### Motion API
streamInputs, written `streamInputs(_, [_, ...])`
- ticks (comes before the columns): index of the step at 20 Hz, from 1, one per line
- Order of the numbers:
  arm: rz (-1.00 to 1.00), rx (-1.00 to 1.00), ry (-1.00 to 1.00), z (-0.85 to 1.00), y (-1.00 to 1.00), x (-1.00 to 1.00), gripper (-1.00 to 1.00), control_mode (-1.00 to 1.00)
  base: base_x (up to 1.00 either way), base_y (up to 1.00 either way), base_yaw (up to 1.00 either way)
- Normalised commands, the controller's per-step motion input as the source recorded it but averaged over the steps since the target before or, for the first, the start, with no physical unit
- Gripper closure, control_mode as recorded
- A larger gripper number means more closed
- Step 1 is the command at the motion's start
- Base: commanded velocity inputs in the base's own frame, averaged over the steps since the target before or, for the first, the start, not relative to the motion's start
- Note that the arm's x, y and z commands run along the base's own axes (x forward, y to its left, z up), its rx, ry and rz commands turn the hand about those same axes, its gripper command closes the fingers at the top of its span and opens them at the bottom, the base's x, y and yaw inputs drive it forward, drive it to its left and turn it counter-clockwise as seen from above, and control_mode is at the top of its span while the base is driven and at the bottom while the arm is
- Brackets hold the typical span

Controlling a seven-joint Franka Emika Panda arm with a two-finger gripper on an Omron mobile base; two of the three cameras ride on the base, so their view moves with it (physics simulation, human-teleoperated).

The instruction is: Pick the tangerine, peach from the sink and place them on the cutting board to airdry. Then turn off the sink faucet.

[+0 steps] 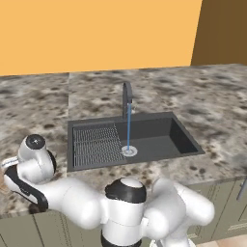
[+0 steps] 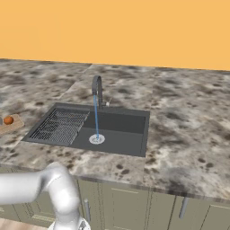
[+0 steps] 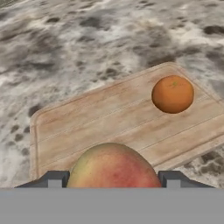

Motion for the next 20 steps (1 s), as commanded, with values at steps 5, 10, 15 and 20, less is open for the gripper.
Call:
streamInputs(5, [-0.05,0.00,0.07,-0.25,0.30,0.33,1.00,-1.00,0.00,0.00,0.00])
streamInputs(10, [-0.05,0.00,0.06,-0.30,0.36,0.26,1.00,-1.00,0.00,0.00,0.00])
streamInputs(15, [-0.06,0.00,0.06,-0.26,0.28,0.24,1.00,-1.00,0.00,0.00,0.00])
streamInputs(20, [-0.06,0.00,0.06,-0.28,0.23,0.24,1.00,-1.00,0.00,0.00,0.00])
